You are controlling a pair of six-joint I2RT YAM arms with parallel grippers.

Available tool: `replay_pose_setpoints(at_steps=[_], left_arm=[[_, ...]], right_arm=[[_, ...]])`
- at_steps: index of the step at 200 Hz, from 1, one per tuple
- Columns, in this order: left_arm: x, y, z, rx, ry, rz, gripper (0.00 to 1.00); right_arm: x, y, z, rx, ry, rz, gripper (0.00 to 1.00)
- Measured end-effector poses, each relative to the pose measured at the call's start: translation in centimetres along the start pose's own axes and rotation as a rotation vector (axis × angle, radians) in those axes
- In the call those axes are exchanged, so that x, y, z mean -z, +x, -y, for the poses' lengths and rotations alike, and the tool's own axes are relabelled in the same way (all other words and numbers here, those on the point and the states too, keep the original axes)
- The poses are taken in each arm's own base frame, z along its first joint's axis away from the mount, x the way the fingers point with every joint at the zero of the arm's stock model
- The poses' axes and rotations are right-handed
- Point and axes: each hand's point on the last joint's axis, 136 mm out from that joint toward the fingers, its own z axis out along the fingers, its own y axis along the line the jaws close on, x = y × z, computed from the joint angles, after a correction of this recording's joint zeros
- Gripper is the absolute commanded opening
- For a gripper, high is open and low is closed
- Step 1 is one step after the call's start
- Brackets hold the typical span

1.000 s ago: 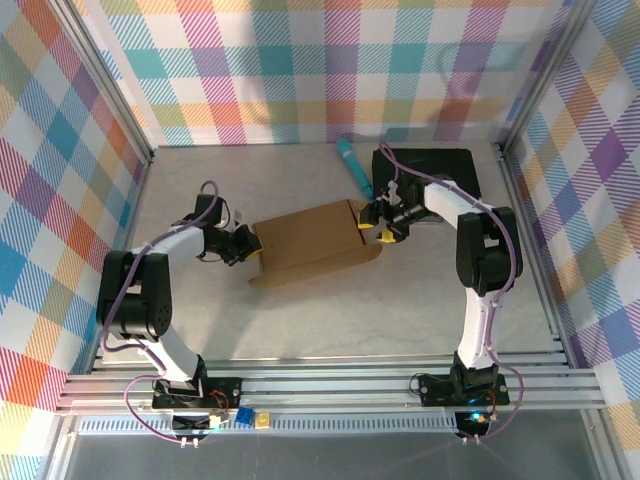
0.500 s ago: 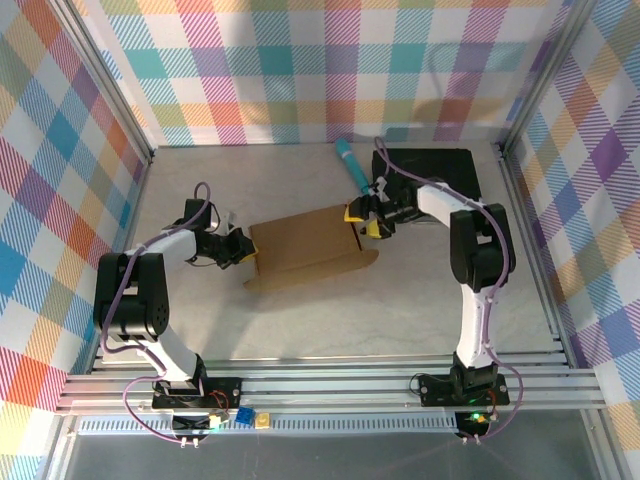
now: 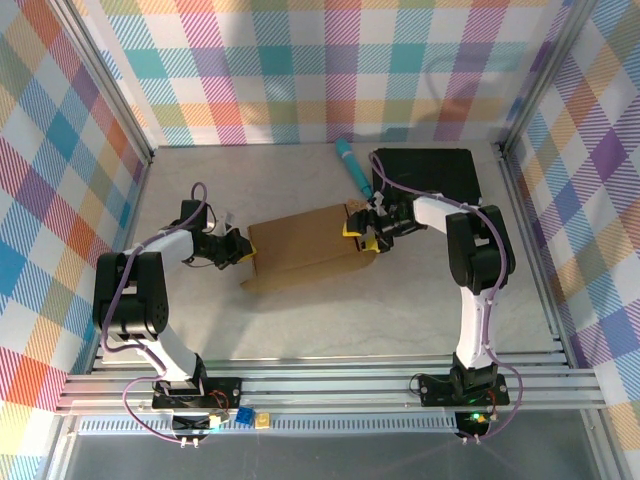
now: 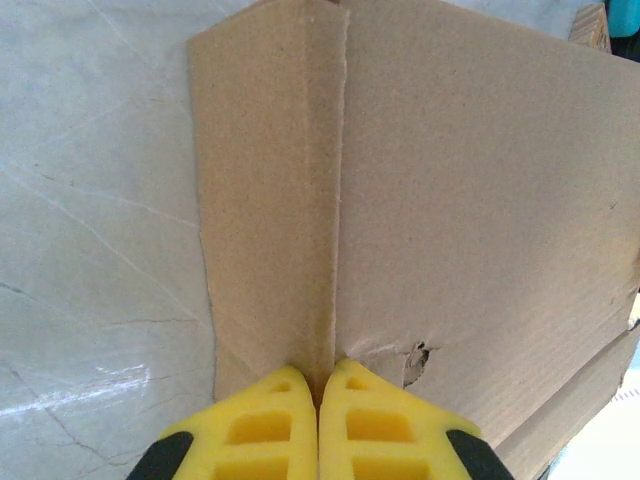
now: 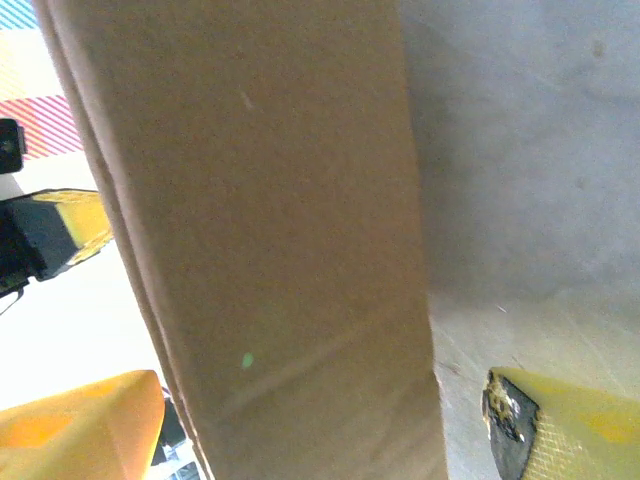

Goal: Fold the paper box

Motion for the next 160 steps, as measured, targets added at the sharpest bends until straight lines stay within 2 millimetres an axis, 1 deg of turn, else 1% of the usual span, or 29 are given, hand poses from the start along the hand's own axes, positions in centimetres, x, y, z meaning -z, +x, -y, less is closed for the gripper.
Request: replay_pose_setpoints(at_steps=[27, 43, 66, 76, 84, 88, 110, 121, 131, 141, 153, 160], left_arm=[[0.0, 0.0, -0.1, 0.008, 0.011, -0.004, 0.04], [0.1, 0.0, -0.2, 0.013, 0.016, -0.005, 0.04], [0.2, -0.1, -0.3, 0.02, 0.022, -0.004, 0.05], [0.2, -0.2, -0.4, 0.022, 0.023, -0.001, 0.07], [0.2, -0.3, -0.4, 0.021, 0.024, 0.002, 0.1], [0.2, -0.3, -0.4, 0.022, 0.024, 0.003, 0.14], [0.3, -0.5, -0.4, 0.043, 0.019, 0.008, 0.3], [0.5, -0.6, -0.5, 0.061, 0.005, 0.018, 0.37], [0.9, -0.7, -0.6, 0.091, -0.018, 0.034, 0.44], [1.6, -1.1, -0.3, 0.109, -0.031, 0.067, 0.5], [3.1, -2.1, 0.5, 0.135, -0.044, 0.134, 0.56], [4.1, -2.8, 1.1, 0.152, -0.049, 0.178, 0.58]], right_arm=[[-1.4, 0.3, -0.8, 0.005, -0.034, -0.03, 0.83], [-1.9, 0.5, -1.1, 0.004, -0.05, -0.043, 0.82], [-2.2, 0.6, -1.9, 0.007, -0.076, -0.053, 0.76], [-2.3, 0.7, -2.2, 0.006, -0.083, -0.056, 0.72], [-2.3, 0.6, -2.4, 0.005, -0.088, -0.054, 0.69], [-2.3, 0.5, -2.5, 0.006, -0.09, -0.053, 0.67], [-2.2, 0.2, -2.7, -0.027, -0.096, -0.044, 0.52], [-2.0, 0.1, -3.2, -0.047, -0.103, -0.044, 0.45], [-1.7, -0.1, -3.8, -0.071, -0.105, -0.041, 0.43], [-1.3, -0.2, -4.2, -0.098, -0.101, -0.033, 0.42], [-0.9, -0.3, -4.6, -0.136, -0.094, -0.023, 0.42], [-0.8, -0.3, -4.8, -0.167, -0.091, -0.022, 0.43]])
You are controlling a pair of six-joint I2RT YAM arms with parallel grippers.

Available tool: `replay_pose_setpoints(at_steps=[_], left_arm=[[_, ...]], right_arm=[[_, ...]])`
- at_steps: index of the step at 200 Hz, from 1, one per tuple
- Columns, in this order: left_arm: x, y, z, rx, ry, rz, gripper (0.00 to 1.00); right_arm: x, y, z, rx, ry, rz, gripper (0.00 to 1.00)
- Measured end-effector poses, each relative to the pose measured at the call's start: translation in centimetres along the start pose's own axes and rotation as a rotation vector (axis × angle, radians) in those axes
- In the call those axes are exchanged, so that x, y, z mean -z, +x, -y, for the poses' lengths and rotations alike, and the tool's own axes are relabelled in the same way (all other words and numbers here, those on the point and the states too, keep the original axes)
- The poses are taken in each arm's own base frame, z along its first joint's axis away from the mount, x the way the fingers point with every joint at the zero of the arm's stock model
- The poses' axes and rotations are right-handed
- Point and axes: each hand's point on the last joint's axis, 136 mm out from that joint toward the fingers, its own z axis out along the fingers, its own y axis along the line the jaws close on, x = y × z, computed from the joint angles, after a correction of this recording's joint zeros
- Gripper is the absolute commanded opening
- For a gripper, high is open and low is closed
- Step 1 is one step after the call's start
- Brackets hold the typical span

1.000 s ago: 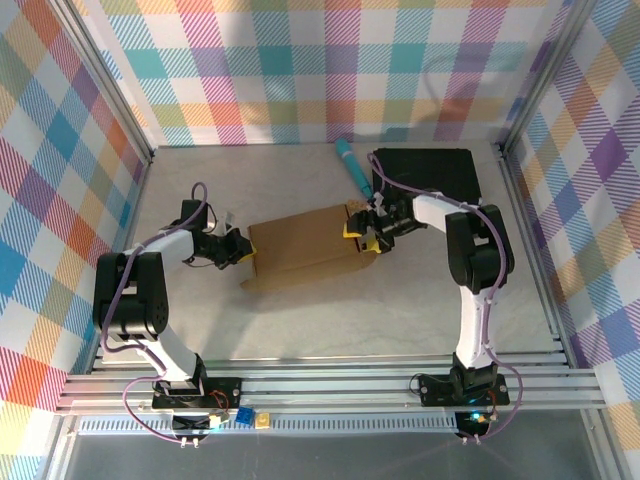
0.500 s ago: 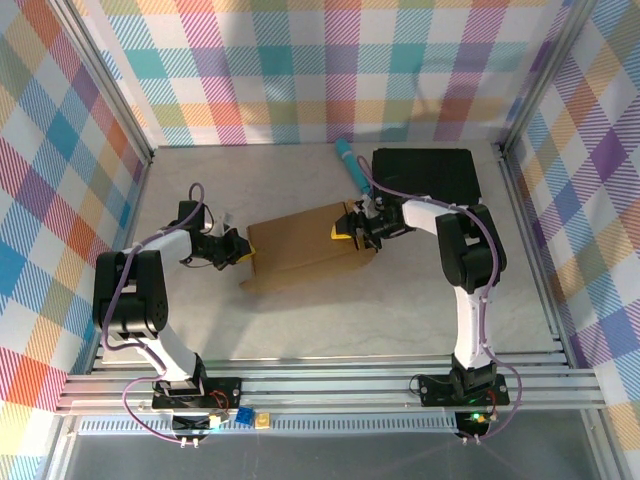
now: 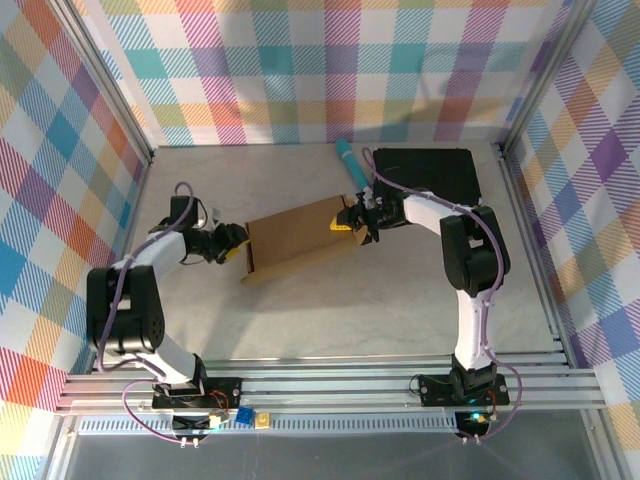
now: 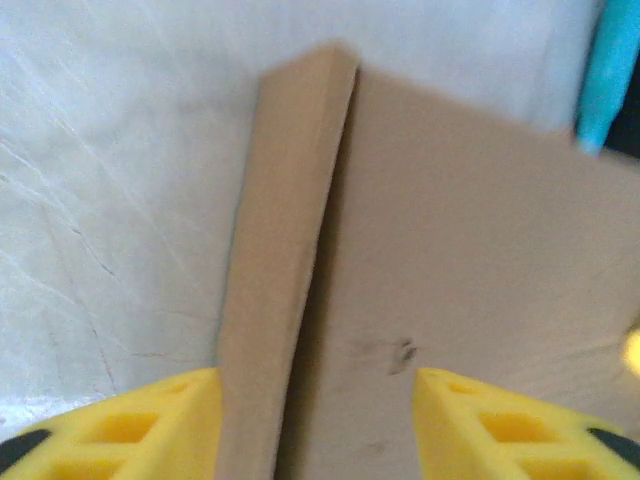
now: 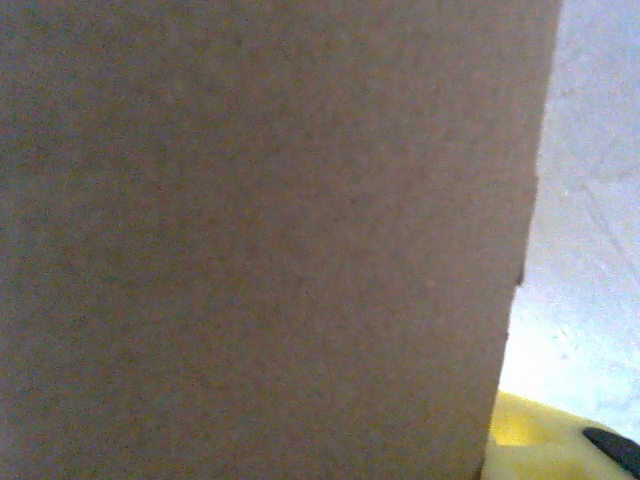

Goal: Fold the paper box

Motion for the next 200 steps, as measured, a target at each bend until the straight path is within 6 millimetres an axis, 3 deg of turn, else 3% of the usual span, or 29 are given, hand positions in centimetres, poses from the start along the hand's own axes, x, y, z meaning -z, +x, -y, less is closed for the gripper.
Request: replay_pose_setpoints(at_steps=[37, 64, 75, 80, 90, 135, 200], left_arm=[[4.1, -4.8, 4.2, 0.112, 0.032, 0.191, 0.63], [4.4, -5.1, 3.5, 0.246, -0.029, 0.189, 0.71], [4.1, -4.8, 2.6, 0.296, -0.068, 0.173, 0.75], [4.0, -4.5, 2.2, 0.324, -0.083, 0.164, 0.87], [3.6, -3.9, 1.5, 0.37, -0.105, 0.145, 0.92], [0.8, -1.9, 0.7, 0.541, -0.081, 0.046, 0.94], [-4.6, 1.9, 3.0, 0.64, -0.007, -0.105, 0.94]], right_arm=[[0.9, 0.3, -0.8, -0.178, 0.005, -0.011, 0.43], [2.8, -0.1, -1.4, -0.327, 0.003, -0.01, 0.43], [3.6, -0.3, -1.6, -0.384, -0.001, -0.009, 0.43], [4.0, -0.4, -1.7, -0.411, -0.004, -0.01, 0.43], [4.5, -0.3, -1.8, -0.456, -0.011, -0.017, 0.44], [5.5, 0.8, -1.8, -0.629, -0.027, -0.074, 0.46], [5.5, 2.0, -1.8, -0.706, -0.034, -0.126, 0.47]])
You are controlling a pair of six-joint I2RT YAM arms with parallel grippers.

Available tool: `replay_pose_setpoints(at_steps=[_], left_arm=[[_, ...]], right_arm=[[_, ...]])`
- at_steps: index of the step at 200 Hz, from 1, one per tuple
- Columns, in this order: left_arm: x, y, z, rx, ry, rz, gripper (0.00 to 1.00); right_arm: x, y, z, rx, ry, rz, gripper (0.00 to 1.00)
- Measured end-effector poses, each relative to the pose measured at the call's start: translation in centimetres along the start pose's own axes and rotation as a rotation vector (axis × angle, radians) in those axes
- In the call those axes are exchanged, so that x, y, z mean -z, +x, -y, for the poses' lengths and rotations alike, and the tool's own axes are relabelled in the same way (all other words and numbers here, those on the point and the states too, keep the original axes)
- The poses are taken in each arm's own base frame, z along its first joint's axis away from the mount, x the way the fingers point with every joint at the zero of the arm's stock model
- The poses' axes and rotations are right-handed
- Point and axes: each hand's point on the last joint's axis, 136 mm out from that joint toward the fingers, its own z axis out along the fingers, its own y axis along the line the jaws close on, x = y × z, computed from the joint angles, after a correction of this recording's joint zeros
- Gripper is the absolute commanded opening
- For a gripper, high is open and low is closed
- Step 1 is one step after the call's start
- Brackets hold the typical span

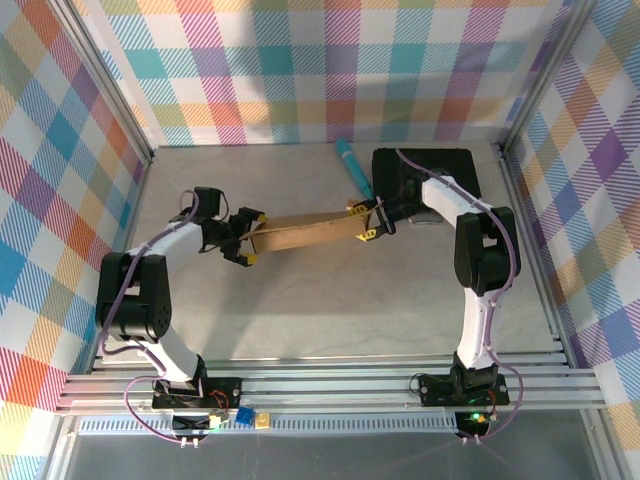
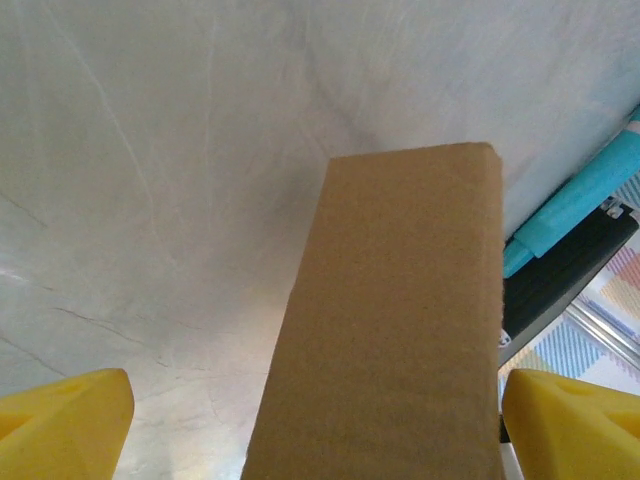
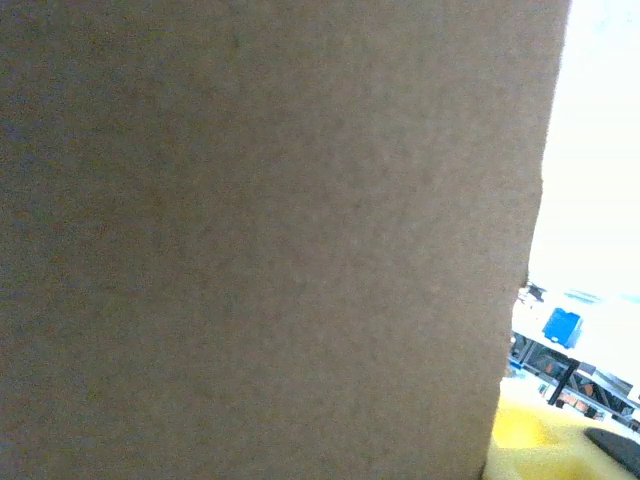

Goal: Fold the paper box

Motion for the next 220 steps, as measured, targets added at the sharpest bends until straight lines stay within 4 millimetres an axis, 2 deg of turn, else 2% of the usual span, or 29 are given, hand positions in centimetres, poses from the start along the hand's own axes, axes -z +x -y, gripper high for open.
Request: replay_pose_setpoints(at_steps=[26, 64, 94, 148, 184, 192, 220], left_arm=[[-0.7, 0.4, 0.3, 0.054, 0.035, -0.022, 0.89], [-1.2, 0.6, 1.1, 0.118, 0.091, -0.035, 0.73], [-1.5, 1.0, 1.2, 0.16, 0.106, -0.043, 0.67], [-1.9, 1.8, 1.5, 0.203, 0.106, -0.058, 0.54], [-1.2, 2.2, 0.8, 0.238, 0.075, -0.044, 0.45], [-0.9, 2.4, 0.6, 0.248, 0.065, -0.041, 0.44], [0.2, 2.9, -0.3, 0.28, 0.026, -0.028, 0.4]], right_arm=[[-0.2, -0.1, 0.6, -0.017, 0.009, -0.005, 0.49], [-0.3, -0.1, 1.1, -0.017, 0.014, -0.012, 0.54], [-0.2, -0.3, 1.2, -0.011, 0.013, -0.009, 0.58], [-0.4, -1.4, 2.2, -0.012, 0.035, -0.001, 0.75], [-0.1, -1.5, 2.5, 0.026, 0.086, 0.041, 0.82], [0.1, -1.6, 2.3, 0.046, 0.098, 0.059, 0.87], [1.1, -1.7, 2.0, 0.133, 0.151, 0.129, 0.89]])
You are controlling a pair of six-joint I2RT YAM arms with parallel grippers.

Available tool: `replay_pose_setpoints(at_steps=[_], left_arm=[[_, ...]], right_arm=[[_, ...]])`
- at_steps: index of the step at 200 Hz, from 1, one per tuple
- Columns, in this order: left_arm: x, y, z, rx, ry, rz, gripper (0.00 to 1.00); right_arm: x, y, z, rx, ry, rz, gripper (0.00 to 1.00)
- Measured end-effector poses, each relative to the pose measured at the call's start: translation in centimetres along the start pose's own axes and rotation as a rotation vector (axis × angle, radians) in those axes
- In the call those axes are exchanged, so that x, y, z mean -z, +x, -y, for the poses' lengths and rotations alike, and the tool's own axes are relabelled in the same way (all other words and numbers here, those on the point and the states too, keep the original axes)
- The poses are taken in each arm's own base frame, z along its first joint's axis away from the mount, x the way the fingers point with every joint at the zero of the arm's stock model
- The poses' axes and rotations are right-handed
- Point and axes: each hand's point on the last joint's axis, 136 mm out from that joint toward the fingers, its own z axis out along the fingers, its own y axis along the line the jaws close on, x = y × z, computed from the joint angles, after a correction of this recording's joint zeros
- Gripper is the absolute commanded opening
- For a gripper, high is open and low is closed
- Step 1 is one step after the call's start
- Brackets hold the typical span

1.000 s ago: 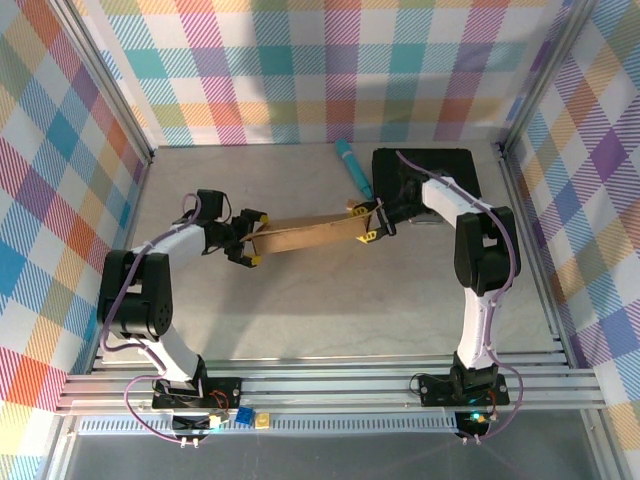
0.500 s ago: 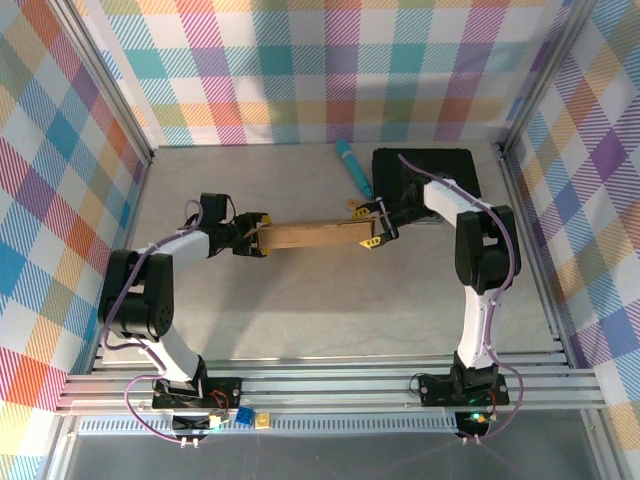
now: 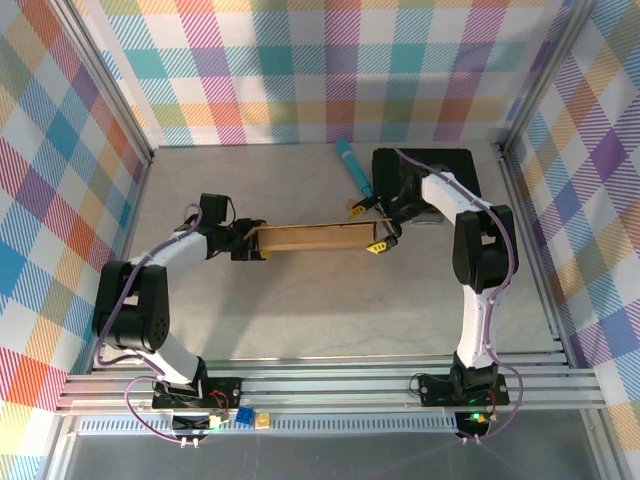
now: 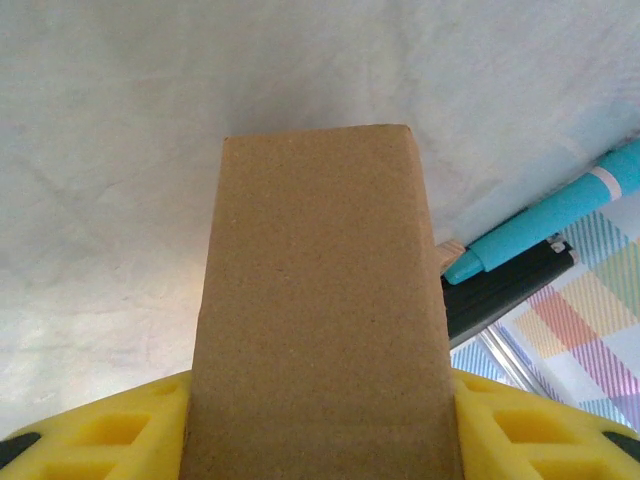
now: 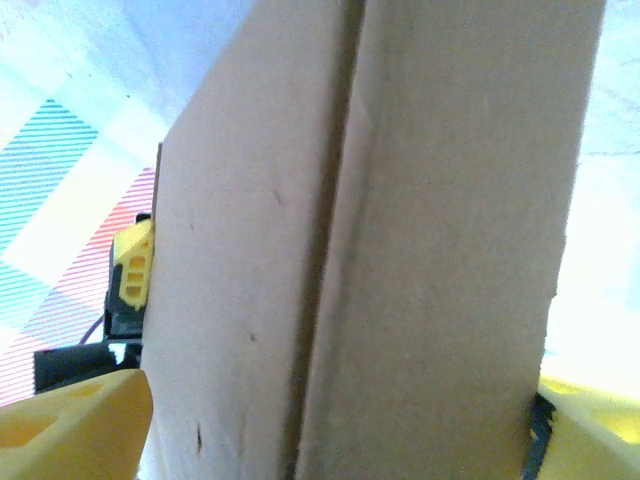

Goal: Fold the paper box

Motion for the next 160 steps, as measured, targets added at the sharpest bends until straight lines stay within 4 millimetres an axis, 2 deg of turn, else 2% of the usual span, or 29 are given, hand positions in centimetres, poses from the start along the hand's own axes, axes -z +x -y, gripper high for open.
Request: replay_pose_setpoints(at_steps=[25, 59, 83, 102, 117, 131, 147, 160], left_arm=[[1.2, -0.1, -0.6, 0.023, -0.022, 0.021, 0.38], [3.0, -1.3, -2.1, 0.076, -0.076, 0.071, 0.37], [3.9, -1.5, -2.2, 0.08, -0.091, 0.086, 0.37], [4.3, -1.7, -2.5, 0.092, -0.106, 0.093, 0.37], [4.6, -2.1, -2.8, 0.103, -0.119, 0.099, 0.37], [5.0, -2.3, -2.9, 0.112, -0.127, 0.105, 0.37], [5.3, -2.5, -2.8, 0.106, -0.131, 0.115, 0.37], [5.3, -2.6, -2.7, 0.101, -0.132, 0.116, 0.37]], right_arm=[[1.8, 0.4, -0.1, 0.087, 0.04, 0.083, 0.89], [6.2, 1.4, -1.1, 0.226, 0.044, 0.233, 0.88], [8.5, 2.0, -2.1, 0.343, 0.046, 0.336, 0.76], [10.1, 2.6, -3.1, 0.511, 0.066, 0.434, 0.64], [10.8, 4.1, -3.8, 0.702, 0.078, 0.515, 0.6], [11.1, 6.4, -3.9, 0.91, 0.082, 0.581, 0.6], [11.2, 8.8, -3.7, 1.122, 0.067, 0.651, 0.65], [10.9, 9.8, -3.2, 1.239, 0.062, 0.684, 0.72]])
